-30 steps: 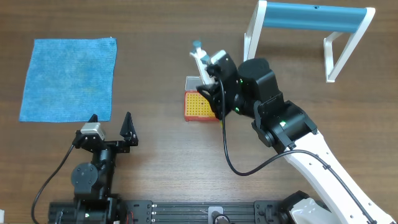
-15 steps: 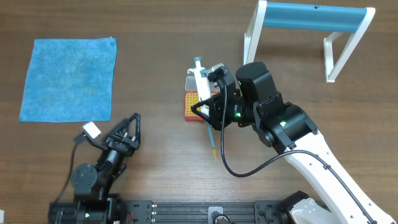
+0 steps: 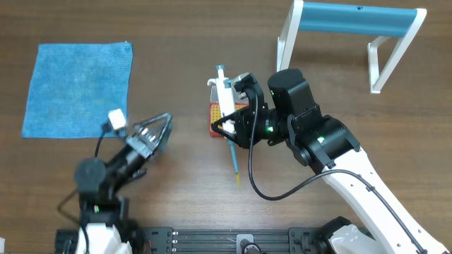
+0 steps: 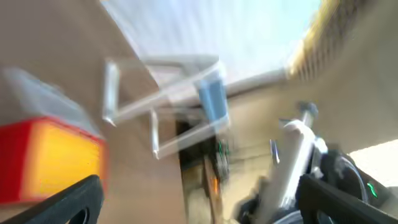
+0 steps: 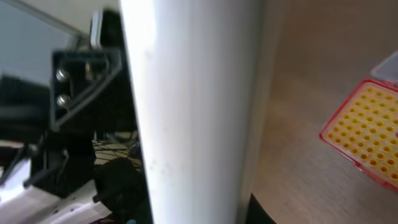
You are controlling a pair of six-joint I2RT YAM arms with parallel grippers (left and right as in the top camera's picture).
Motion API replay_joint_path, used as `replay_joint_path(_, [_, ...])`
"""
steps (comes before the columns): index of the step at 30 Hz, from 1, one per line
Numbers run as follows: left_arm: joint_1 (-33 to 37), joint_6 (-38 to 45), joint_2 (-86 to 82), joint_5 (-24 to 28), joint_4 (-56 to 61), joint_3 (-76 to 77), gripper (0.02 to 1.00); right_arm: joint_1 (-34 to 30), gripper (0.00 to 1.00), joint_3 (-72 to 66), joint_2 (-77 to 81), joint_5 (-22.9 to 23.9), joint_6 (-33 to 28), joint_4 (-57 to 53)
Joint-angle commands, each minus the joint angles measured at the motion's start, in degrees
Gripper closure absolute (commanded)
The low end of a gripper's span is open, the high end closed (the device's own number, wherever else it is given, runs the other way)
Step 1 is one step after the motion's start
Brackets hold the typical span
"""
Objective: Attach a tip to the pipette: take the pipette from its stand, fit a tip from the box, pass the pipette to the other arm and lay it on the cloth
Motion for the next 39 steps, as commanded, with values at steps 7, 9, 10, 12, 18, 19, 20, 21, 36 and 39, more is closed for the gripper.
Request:
replay_joint_path(7, [-10.67, 6.64, 40.35, 37.20, 25.86, 25.49, 0.023, 0.07, 0.921, 0.70, -0.04, -1.92, 0.46, 0.85])
replay_joint_path(9, [-13.14, 6.64, 42.36, 36.92, 30.91, 26.32, 0.023, 0.09, 0.921, 0.70, -0.04, -3.15, 0.46, 0.98])
replay_joint_path(10, [-14.01, 6.67, 42.47, 35.95, 32.83, 26.49, 0.023, 0.07, 0.921, 0.70, -0.04, -4.59, 0.46, 1.11])
replay_joint_path(12, [-14.23, 6.64, 42.47, 34.99, 35.93, 26.56, 0.023, 0.09, 0.921, 0.70, -0.04, -6.60, 0.46, 1.22])
replay_joint_path(18, [-14.12, 8.79, 42.47, 32.63, 36.54, 26.56, 0.023, 0.09, 0.921, 0.70, -0.04, -8.87, 0.46, 1.22])
replay_joint_path(19, [-14.12, 9.84, 42.47, 31.36, 36.54, 26.56, 0.023, 0.09, 0.921, 0.70, -0.04, -9.07, 0.46, 1.20])
replay_joint_path(20, [-14.12, 10.73, 42.47, 30.14, 36.52, 26.56, 0.023, 0.07, 0.919, 0.70, -0.04, -9.31, 0.46, 1.20])
replay_joint_path(21, [-14.12, 10.75, 42.47, 28.55, 37.07, 26.56, 0.023, 0.07, 0.921, 0.70, -0.04, -9.40, 0.46, 1.20])
replay_joint_path(36, [-14.19, 6.03, 42.47, 22.12, 44.19, 26.69, 0.610, 0.07, 0.921, 0.70, -0.04, -9.42, 0.46, 1.22])
replay_joint_path(39, [-14.19, 4.42, 42.47, 22.32, 44.19, 26.69, 0.709, 0.07, 0.919, 0.70, -0.04, -9.42, 0.46, 1.22])
